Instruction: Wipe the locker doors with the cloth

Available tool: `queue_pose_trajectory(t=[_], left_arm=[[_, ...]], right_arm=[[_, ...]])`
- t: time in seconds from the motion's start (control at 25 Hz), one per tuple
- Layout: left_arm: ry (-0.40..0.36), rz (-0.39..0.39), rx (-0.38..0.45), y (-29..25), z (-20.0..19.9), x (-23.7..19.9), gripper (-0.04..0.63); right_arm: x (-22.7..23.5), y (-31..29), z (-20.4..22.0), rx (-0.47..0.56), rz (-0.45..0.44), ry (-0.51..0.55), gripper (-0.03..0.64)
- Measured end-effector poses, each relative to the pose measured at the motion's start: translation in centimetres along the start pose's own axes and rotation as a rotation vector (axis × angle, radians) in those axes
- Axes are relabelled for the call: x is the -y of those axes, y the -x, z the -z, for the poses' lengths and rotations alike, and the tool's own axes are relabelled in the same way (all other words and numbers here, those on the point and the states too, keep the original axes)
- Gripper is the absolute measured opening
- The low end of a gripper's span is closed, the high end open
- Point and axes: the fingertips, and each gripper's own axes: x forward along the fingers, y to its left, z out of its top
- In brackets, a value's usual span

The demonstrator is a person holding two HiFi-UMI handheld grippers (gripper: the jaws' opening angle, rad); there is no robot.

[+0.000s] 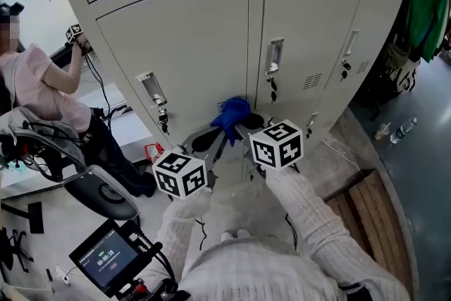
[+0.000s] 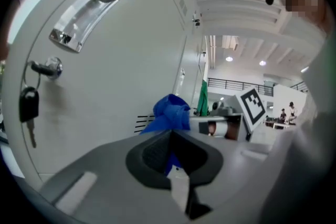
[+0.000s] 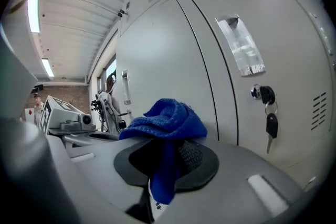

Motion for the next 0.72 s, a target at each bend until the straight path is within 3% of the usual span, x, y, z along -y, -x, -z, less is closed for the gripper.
queue_pose_trajectory(t=[0.24, 0.44, 0.72], left_arm=[[-0.091, -0.015, 0.016, 3.3, -0.2, 0.9, 0.006], [-0.105, -0.045, 0.032, 5.0, -1.3, 1.4, 0.006], [-0.064, -0.059, 0.051, 5.8, -0.6, 0.6, 0.006]], right_arm=[[-4.6, 1.7, -1.7, 0.07, -0.086, 0.045, 0.052], [-6.9, 3.5, -2.1, 0.132, -0.153, -0.008, 0.052], [-7.0, 3.0, -0.4, 0.168, -0.137, -0.049, 0.051]])
